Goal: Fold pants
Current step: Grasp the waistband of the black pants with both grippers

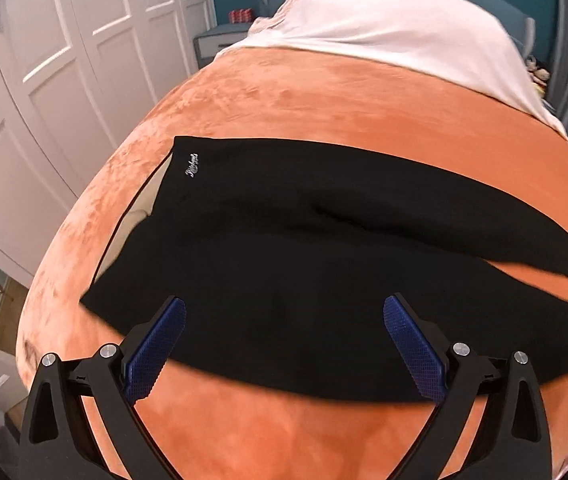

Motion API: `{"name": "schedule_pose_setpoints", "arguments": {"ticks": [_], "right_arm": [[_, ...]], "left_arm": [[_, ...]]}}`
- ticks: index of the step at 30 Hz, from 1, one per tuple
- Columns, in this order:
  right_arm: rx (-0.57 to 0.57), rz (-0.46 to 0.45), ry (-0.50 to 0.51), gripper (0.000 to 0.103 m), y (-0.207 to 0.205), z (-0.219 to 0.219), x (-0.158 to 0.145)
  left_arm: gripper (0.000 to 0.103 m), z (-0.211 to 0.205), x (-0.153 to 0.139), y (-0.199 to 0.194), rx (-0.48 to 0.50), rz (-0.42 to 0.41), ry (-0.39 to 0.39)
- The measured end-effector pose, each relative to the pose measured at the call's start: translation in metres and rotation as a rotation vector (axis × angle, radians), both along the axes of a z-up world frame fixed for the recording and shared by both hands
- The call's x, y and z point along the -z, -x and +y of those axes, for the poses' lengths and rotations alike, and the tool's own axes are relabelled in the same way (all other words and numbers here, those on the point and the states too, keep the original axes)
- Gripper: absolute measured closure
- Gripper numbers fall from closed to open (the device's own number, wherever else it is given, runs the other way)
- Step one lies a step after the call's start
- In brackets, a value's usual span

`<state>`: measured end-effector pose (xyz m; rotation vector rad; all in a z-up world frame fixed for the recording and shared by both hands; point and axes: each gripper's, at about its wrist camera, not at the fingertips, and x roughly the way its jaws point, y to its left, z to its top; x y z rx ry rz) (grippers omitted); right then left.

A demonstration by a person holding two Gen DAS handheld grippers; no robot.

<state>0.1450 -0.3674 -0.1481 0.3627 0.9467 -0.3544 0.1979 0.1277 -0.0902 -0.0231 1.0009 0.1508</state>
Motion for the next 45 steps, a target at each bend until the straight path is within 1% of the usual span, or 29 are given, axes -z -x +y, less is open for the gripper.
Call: {"name": "schedule_pose_setpoints", "arguments": {"ticks": [1, 2, 5, 8, 9, 10, 12, 13, 15, 17, 20, 23, 25, 27, 28, 29, 30, 31, 32, 33, 34, 35, 36, 37, 38, 39, 41, 45], "right_arm": [[0.015, 0.001, 0.006, 0.005, -0.013, -0.014, 0.003], [0.031, 0.009, 0.019, 0.005, -0.031, -0.029, 0.007], [0.032, 0.028, 0.028, 0.005, -0.078, -0.061, 0.022], [0.018, 0.03, 0.007, 0.005, -0.12, -0.09, 0.036], [0.017, 0.035, 0.002, 0.005, -0.136, -0.101, 0.042], [0.019, 0.04, 0.001, 0.005, -0.145, -0.108, 0.045], [0.023, 0.046, -0.022, 0.005, -0.166, -0.124, 0.056], [0.027, 0.048, -0.037, 0.005, -0.173, -0.129, 0.06], [0.04, 0.055, -0.068, 0.005, -0.186, -0.138, 0.071], [0.038, 0.065, -0.092, 0.005, -0.199, -0.142, 0.081], [0.017, 0.098, -0.107, 0.005, -0.209, -0.136, 0.094], [-0.001, 0.115, -0.06, 0.005, -0.213, -0.126, 0.097], [-0.008, 0.123, -0.04, 0.005, -0.218, -0.123, 0.098], [-0.009, 0.127, -0.03, 0.005, -0.22, -0.122, 0.098], [-0.01, 0.129, -0.024, 0.005, -0.221, -0.122, 0.098], [-0.011, 0.127, -0.018, 0.005, -0.221, -0.12, 0.097], [-0.016, 0.124, -0.009, 0.005, -0.221, -0.119, 0.097], [-0.028, 0.119, 0.009, 0.007, -0.221, -0.116, 0.096], [-0.038, 0.115, 0.021, 0.012, -0.221, -0.114, 0.095], [-0.049, 0.111, 0.03, 0.024, -0.22, -0.112, 0.093], [-0.051, 0.108, 0.037, 0.04, -0.22, -0.11, 0.092], [-0.053, 0.099, 0.024, 0.049, -0.219, -0.11, 0.089], [-0.056, 0.093, 0.007, 0.062, -0.219, -0.109, 0.086], [-0.061, 0.088, -0.004, 0.071, -0.218, -0.108, 0.081], [-0.067, 0.085, -0.006, 0.076, -0.218, -0.106, 0.078], [-0.074, 0.082, -0.011, 0.083, -0.218, -0.104, 0.073], [-0.08, 0.063, -0.016, 0.084, -0.215, -0.1, 0.059], [-0.104, -0.004, -0.012, 0.086, -0.2, -0.094, 0.023]], "left_arm": [[0.005, 0.012, 0.007, -0.018, -0.025, 0.018, -0.021], [0.005, 0.021, 0.01, -0.032, -0.035, 0.021, -0.02], [0.005, 0.055, 0.021, -0.078, -0.068, 0.018, -0.024], [0.005, 0.095, 0.035, -0.131, -0.116, 0.055, -0.039], [0.005, 0.106, 0.039, -0.147, -0.131, 0.06, -0.053], [0.005, 0.116, 0.042, -0.161, -0.153, 0.066, -0.08], [0.005, 0.137, 0.048, -0.189, -0.168, 0.067, -0.118], [0.005, 0.148, 0.052, -0.206, -0.179, 0.07, -0.151], [0.005, 0.166, 0.062, -0.229, -0.197, 0.1, -0.172], [0.005, 0.185, 0.078, -0.252, -0.208, 0.158, -0.118], [0.005, 0.198, 0.098, -0.272, -0.221, 0.208, -0.1], [0.005, 0.203, 0.113, -0.282, -0.236, 0.232, -0.058], [0.005, 0.208, 0.12, -0.287, -0.25, 0.235, -0.015], [0.006, 0.212, 0.123, -0.288, -0.252, 0.219, 0.047], [0.008, 0.212, 0.124, -0.288, -0.254, 0.218, 0.053], [0.018, 0.211, 0.125, -0.288, -0.245, 0.21, 0.054], [0.026, 0.207, 0.123, -0.287, -0.221, 0.201, 0.051], [0.043, 0.202, 0.122, -0.287, -0.189, 0.191, 0.048], [0.069, 0.195, 0.12, -0.287, -0.154, 0.191, 0.048], [0.082, 0.19, 0.117, -0.286, -0.127, 0.194, 0.067], [0.093, 0.187, 0.115, -0.285, -0.125, 0.198, 0.06], [0.094, 0.185, 0.111, -0.284, -0.122, 0.195, 0.047], [0.094, 0.184, 0.106, -0.282, -0.117, 0.188, 0.044], [0.094, 0.185, 0.102, -0.28, -0.117, 0.18, 0.046], [0.094, 0.188, 0.095, -0.276, -0.122, 0.166, 0.06], [0.094, 0.19, 0.087, -0.27, -0.127, 0.152, 0.079], [0.095, 0.195, 0.069, -0.262, -0.128, 0.12, 0.113], [0.095, 0.195, 0.03, -0.235, -0.087, 0.057, 0.143]]}}
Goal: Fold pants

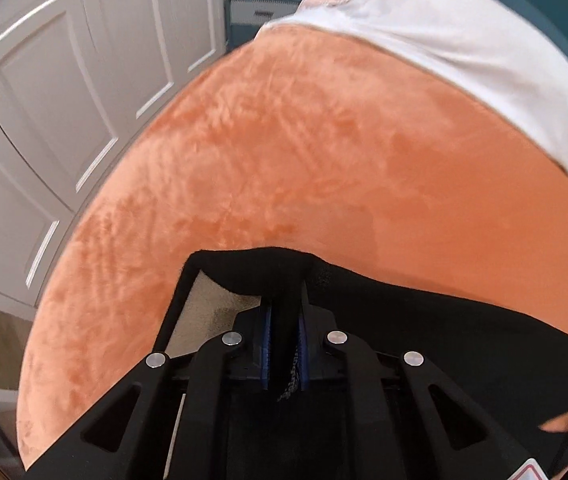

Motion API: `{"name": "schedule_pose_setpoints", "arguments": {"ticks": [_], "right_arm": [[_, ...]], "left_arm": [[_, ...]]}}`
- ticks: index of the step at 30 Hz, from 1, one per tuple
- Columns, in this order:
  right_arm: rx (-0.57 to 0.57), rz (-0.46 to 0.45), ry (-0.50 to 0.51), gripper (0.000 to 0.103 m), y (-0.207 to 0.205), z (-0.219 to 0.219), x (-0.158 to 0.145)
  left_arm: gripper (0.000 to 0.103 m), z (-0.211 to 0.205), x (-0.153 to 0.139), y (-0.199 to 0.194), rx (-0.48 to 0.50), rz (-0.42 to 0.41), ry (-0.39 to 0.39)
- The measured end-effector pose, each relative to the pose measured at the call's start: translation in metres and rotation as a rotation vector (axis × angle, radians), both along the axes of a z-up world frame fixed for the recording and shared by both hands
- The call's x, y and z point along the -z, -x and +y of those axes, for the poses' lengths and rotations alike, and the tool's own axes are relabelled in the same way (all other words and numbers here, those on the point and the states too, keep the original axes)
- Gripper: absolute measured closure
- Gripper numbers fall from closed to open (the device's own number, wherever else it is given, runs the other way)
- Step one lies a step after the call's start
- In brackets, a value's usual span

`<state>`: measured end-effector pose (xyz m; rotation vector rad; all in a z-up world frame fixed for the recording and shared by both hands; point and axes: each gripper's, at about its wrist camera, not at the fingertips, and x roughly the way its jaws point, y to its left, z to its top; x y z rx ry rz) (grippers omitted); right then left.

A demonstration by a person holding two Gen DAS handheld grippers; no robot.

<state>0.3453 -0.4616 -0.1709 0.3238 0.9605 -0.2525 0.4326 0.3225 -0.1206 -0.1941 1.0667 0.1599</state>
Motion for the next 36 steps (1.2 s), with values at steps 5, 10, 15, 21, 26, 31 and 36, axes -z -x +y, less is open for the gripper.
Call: {"name": "schedule_pose_setpoints", "arguments": {"ticks": [5, 10, 15, 21, 26, 31, 36], "right_arm": [[-0.012, -0.131, -0.008, 0.1, 0.04, 0.0, -0.055], [-0.03, -0.171, -0.022, 0.1, 0.087, -0.007, -0.088], [-0.004, -0.105, -0.019, 0.094, 0.098, -0.007, -0.079], [0.04, 0.03, -0.043, 0.08, 0.071, -0.013, -0.035], [0.099, 0.067, 0.012, 0.022, 0.039, -0.023, -0.004], [0.152, 0.142, 0.006, 0.021, -0.006, -0.043, 0.033], [0.184, 0.215, -0.032, 0.071, -0.04, -0.049, 0.067]], "left_arm": [[0.094, -0.002, -0.042, 0.044, 0.08, -0.065, 0.004], [0.094, -0.007, -0.062, 0.095, 0.131, -0.096, 0.009], [0.094, -0.011, -0.054, 0.117, 0.138, -0.06, -0.002], [0.093, -0.01, -0.047, 0.124, 0.131, -0.05, 0.004], [0.092, -0.007, -0.033, 0.119, 0.123, -0.022, -0.004], [0.092, -0.006, -0.017, 0.108, 0.105, 0.002, -0.015], [0.091, -0.003, -0.008, 0.094, 0.079, 0.021, -0.015]]}}
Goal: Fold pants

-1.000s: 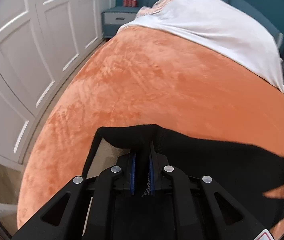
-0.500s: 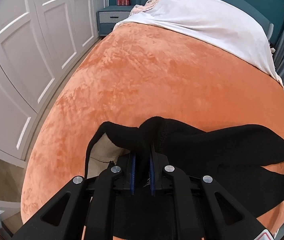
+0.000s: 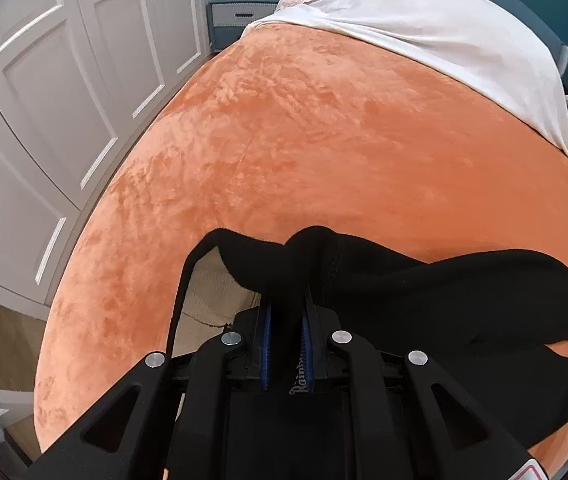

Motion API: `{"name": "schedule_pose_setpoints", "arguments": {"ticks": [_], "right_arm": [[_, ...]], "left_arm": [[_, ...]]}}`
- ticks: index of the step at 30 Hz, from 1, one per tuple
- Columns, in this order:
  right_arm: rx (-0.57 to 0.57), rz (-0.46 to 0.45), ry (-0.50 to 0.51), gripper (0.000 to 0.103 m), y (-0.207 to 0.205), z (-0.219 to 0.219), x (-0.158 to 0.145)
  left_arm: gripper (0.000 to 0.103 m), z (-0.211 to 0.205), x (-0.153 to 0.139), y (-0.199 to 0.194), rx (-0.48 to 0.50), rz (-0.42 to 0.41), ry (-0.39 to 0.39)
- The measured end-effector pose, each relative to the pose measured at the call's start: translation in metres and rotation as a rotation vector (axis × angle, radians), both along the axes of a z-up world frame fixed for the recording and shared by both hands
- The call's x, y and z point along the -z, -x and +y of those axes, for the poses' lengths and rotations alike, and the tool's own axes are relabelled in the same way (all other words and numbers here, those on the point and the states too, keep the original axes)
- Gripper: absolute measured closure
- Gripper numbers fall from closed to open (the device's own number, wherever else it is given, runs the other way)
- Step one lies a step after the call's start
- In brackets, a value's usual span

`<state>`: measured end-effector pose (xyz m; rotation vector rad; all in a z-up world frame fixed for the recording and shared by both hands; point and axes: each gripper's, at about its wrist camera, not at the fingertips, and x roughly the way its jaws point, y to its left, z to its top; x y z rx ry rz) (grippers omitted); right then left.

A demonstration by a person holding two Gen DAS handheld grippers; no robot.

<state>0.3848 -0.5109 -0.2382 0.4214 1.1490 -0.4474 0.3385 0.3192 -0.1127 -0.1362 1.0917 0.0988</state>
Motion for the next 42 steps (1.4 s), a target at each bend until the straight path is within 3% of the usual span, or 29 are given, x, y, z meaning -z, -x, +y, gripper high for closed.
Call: {"name": "schedule_pose_setpoints", "arguments": {"ticks": [2, 3, 7, 10, 14, 16, 18, 22, 23, 26, 30, 31, 32, 34, 39, 42], "right_arm": [[-0.017, -0.033, 0.001, 0.09, -0.002, 0.008, -0.005], [-0.045, -0.084, -0.011, 0.095, 0.001, 0.013, -0.016], [-0.128, -0.316, -0.041, 0.095, 0.037, 0.025, -0.082], [-0.228, -0.483, -0.023, 0.095, 0.099, 0.032, -0.146], [-0.352, -0.541, 0.063, 0.095, 0.18, 0.045, -0.18], [-0.403, -0.503, 0.091, 0.095, 0.211, 0.05, -0.173], [-0.422, -0.399, 0.107, 0.095, 0.24, 0.054, -0.146], [-0.359, -0.184, 0.065, 0.095, 0.268, 0.043, -0.064], [-0.343, -0.162, 0.053, 0.095, 0.272, 0.041, -0.051], [-0.299, -0.118, 0.018, 0.093, 0.278, 0.039, -0.025], [-0.26, -0.142, -0.014, 0.081, 0.294, 0.046, -0.029], [-0.25, -0.153, -0.021, 0.074, 0.3, 0.045, -0.035], [-0.225, -0.168, -0.024, 0.071, 0.308, 0.044, -0.041], [-0.178, -0.197, -0.054, 0.066, 0.323, 0.035, -0.049], [-0.084, -0.256, -0.096, 0.065, 0.345, 0.039, -0.061], [-0.08, -0.271, -0.113, 0.065, 0.355, 0.052, -0.067]], "left_arm": [[0.091, 0.001, -0.001, -0.002, -0.001, 0.001, -0.002], [0.091, 0.001, -0.004, -0.002, 0.0, -0.006, 0.002], [0.091, 0.007, -0.025, 0.014, 0.026, -0.05, 0.044], [0.089, 0.01, -0.044, 0.042, 0.068, -0.079, 0.038], [0.088, 0.017, -0.054, 0.083, 0.085, -0.094, 0.017], [0.086, 0.023, -0.046, 0.102, 0.08, -0.076, 0.002], [0.084, 0.032, -0.024, 0.123, 0.066, -0.014, -0.011], [0.084, 0.039, 0.024, 0.144, 0.036, 0.1, -0.088], [0.084, 0.043, 0.038, 0.148, 0.012, 0.138, -0.13], [0.082, 0.06, 0.055, 0.157, -0.06, 0.182, -0.142], [0.079, 0.08, 0.045, 0.171, -0.124, 0.172, -0.052], [0.065, 0.081, 0.038, 0.177, -0.127, 0.15, -0.014], [0.044, 0.081, 0.03, 0.181, -0.136, 0.122, 0.022], [0.026, 0.075, 0.017, 0.186, -0.165, 0.068, 0.076], [0.026, 0.057, 0.034, 0.169, -0.245, 0.089, 0.226], [0.027, 0.051, 0.058, 0.153, -0.292, 0.146, 0.262]]}}
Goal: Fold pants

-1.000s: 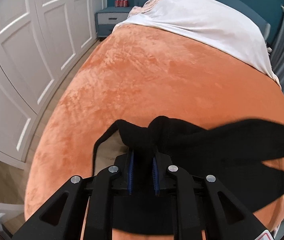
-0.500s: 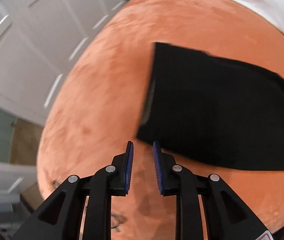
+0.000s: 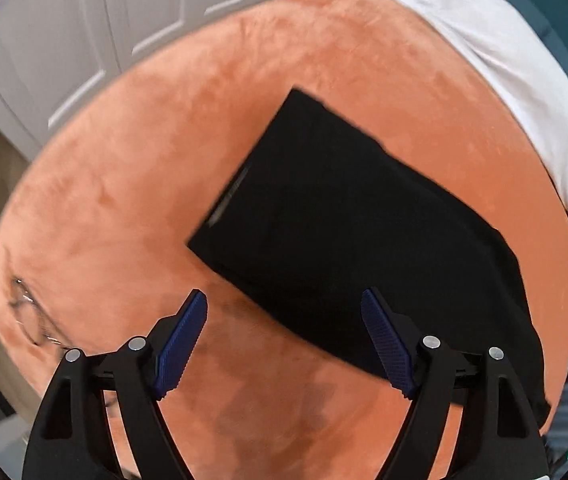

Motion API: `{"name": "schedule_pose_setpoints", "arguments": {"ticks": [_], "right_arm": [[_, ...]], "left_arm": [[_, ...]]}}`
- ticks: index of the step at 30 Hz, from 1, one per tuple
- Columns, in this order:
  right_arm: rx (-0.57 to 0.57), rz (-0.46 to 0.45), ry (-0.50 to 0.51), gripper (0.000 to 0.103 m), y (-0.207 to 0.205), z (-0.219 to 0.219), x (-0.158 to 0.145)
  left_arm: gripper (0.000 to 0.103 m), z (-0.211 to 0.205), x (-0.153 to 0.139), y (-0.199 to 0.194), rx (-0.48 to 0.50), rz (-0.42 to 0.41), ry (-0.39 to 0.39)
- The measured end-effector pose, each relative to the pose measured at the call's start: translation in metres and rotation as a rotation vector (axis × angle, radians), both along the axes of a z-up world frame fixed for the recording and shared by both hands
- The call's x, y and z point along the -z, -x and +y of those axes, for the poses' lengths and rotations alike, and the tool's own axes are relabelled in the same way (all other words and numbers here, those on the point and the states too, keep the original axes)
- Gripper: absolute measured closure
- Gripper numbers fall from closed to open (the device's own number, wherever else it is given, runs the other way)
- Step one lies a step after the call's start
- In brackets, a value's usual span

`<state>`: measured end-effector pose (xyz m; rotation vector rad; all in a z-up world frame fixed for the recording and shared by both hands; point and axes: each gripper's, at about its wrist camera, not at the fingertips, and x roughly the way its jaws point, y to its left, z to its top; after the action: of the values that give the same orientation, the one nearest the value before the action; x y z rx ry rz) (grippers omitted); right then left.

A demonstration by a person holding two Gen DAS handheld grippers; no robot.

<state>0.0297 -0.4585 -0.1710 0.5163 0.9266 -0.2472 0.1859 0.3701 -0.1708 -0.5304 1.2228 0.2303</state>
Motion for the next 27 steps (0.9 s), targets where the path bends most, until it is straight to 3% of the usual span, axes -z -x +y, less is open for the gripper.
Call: {"name": "schedule_pose_setpoints", "arguments": {"ticks": [1, 2, 3, 4, 9, 10, 12, 14, 15, 17, 20, 24, 25, 27], "right_arm": [[-0.002, -0.006, -0.007, 0.065, 0.002, 0.005, -0.002], [-0.001, -0.013, -0.014, 0.065, 0.007, 0.01, -0.004], [0.002, -0.017, -0.019, 0.065, 0.01, 0.015, -0.004], [-0.001, -0.017, -0.029, 0.065, 0.011, 0.018, -0.004], [-0.008, -0.025, -0.027, 0.061, 0.015, 0.034, -0.011], [-0.005, -0.044, -0.029, 0.041, 0.017, 0.035, -0.013], [0.009, -0.028, 0.0, 0.023, 0.016, 0.034, -0.004], [0.039, 0.025, -0.017, 0.024, 0.012, 0.026, 0.012], [0.066, 0.031, -0.051, 0.024, 0.011, 0.021, 0.017], [0.109, -0.017, -0.12, 0.024, 0.011, 0.011, 0.016], [0.128, -0.057, -0.185, 0.024, -0.007, -0.004, 0.008], [0.13, 0.024, -0.15, 0.025, -0.06, -0.026, 0.018], [0.117, 0.068, -0.123, 0.044, -0.075, -0.03, 0.026], [0.011, 0.147, -0.098, 0.097, -0.11, -0.027, 0.037]], "left_arm": [[0.037, -0.002, 0.007, -0.004, -0.01, 0.025, -0.007], [0.073, -0.002, 0.011, -0.007, -0.02, 0.041, -0.014], [0.095, -0.002, 0.014, -0.011, -0.02, 0.055, -0.006], [0.098, -0.001, 0.014, -0.015, -0.022, 0.064, -0.01], [0.097, 0.022, -0.038, -0.009, -0.043, -0.084, 0.003], [0.1, 0.031, -0.039, -0.008, -0.06, -0.071, -0.033], [0.103, 0.038, -0.021, -0.011, -0.072, 0.048, -0.232], [0.103, 0.046, 0.004, -0.004, -0.077, 0.143, -0.21], [0.103, 0.046, 0.009, 0.001, -0.092, 0.146, -0.18], [0.103, 0.038, 0.004, 0.01, -0.108, 0.11, -0.186], [0.103, 0.01, -0.009, 0.013, -0.057, 0.085, -0.238], [0.095, -0.037, -0.022, 0.008, 0.061, 0.033, -0.222], [0.089, -0.055, -0.025, 0.005, 0.1, 0.031, -0.224], [0.077, -0.08, -0.031, 0.005, 0.141, 0.032, -0.244]]}}
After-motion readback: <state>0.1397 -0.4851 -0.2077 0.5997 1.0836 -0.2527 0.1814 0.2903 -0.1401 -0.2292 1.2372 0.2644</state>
